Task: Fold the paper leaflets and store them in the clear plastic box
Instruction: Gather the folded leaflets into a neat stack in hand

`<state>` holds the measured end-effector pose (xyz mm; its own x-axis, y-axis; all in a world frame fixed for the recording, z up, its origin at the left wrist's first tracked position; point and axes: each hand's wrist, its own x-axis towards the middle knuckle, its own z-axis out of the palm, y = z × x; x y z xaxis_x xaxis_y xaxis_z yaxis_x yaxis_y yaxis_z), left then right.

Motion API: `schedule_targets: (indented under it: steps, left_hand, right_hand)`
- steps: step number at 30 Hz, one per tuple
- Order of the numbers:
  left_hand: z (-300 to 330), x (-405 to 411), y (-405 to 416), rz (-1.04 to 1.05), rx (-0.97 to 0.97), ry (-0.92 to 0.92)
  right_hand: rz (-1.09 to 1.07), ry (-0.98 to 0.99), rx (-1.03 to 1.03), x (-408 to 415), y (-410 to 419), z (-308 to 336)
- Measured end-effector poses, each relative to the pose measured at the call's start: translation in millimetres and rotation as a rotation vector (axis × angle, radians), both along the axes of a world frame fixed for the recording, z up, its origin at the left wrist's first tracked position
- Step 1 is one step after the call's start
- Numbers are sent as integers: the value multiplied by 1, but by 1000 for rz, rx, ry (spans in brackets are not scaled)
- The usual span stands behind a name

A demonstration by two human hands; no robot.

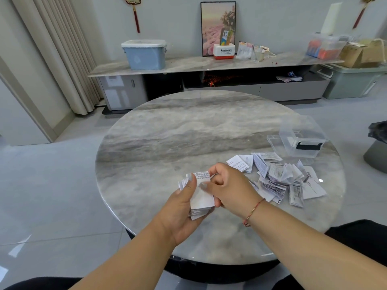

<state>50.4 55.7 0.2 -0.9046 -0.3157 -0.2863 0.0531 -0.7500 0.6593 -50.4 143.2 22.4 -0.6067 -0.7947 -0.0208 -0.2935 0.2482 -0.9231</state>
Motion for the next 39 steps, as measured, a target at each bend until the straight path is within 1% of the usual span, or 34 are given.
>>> schedule_targets:
  steps: [2,4,6,8,9,10,11,13,14,15,16,17,18,19,20,21,23,25,26,27,28,30,31,32,34,36,39]
  left_hand:
    - [2,3,0,-16,-9,10]
    - [1,3,-2,-2,-5,-36]
    - [-1,4,-6,14,-2,-89]
    - [-1,5,-6,-25,-36,-112]
    - [1,5,-4,-62,-63,-117]
    - [2,5,-1,-94,-81,-125]
    - [3,6,1,-112,-75,-135]
    - [2,5,2,-100,-11,-170]
    - [0,4,2,-70,20,-196]
    - [-2,3,0,-30,48,-222]
    - [-4,2,-2,12,73,-243]
    - [-5,2,-4,43,94,-255]
    - [-6,1,-5,60,108,-262]
    - [-5,1,-5,61,124,-263]
    - [-5,2,-5,55,150,-264]
    - [-4,2,-5,43,186,-265]
    - [-3,2,-4,31,255,-269]
    - [-4,2,-4,34,288,-273]
    - [-5,3,-5,39,295,-277]
    - [-5,4,-6,40,301,-284]
    - [-7,4,-7,41,307,-292]
    - [-8,4,-9,35,321,-300]
    - [-9,4,-10,29,332,-301]
    - [-10,3,-11,18,343,-297]
    - [-9,2,-11,-12,363,-263]
    - [-6,1,-9,-51,370,-209]
    - [-1,2,-4,-110,337,-134]
  right_hand:
    - [24,108,44,1,-2,0]
    - [45,195,51,-1,2,2]
    - [179,407,96,-3,8,4]
    - [364,657,184,0,10,4]
    - [426,735,196,3,10,2]
    - [467,750,189,6,9,-1]
    - [502,710,181,8,8,-2]
    - [541,495,176,3,9,-2]
    - [498,397,175,-4,11,-1]
    - [374,355,175,-15,12,-3]
    - [181,403,207,-29,12,-5]
    - [-33,530,300,-42,13,-7]
    - [-209,664,444,-54,12,-10]
    - [-301,752,602,-62,12,-14]
    - [-307,791,743,-68,11,-18]
    - [-264,794,842,-72,11,-23]
    - [-209,791,895,-77,11,-29]
    - [-214,797,899,-82,11,-30]
    - [-230,794,877,-85,10,-31]
    - [-256,767,803,-89,10,-32]
    - [-280,699,661,-92,11,-31]
    - [-242,466,264,-83,15,-24]
    - [-174,352,83,-72,17,-16]
    - [-79,290,-61,-58,19,-6]
    - [110,239,-268,-33,21,2]
    - [240,233,-347,-19,22,1]
    - [303,260,-349,-15,21,-9]
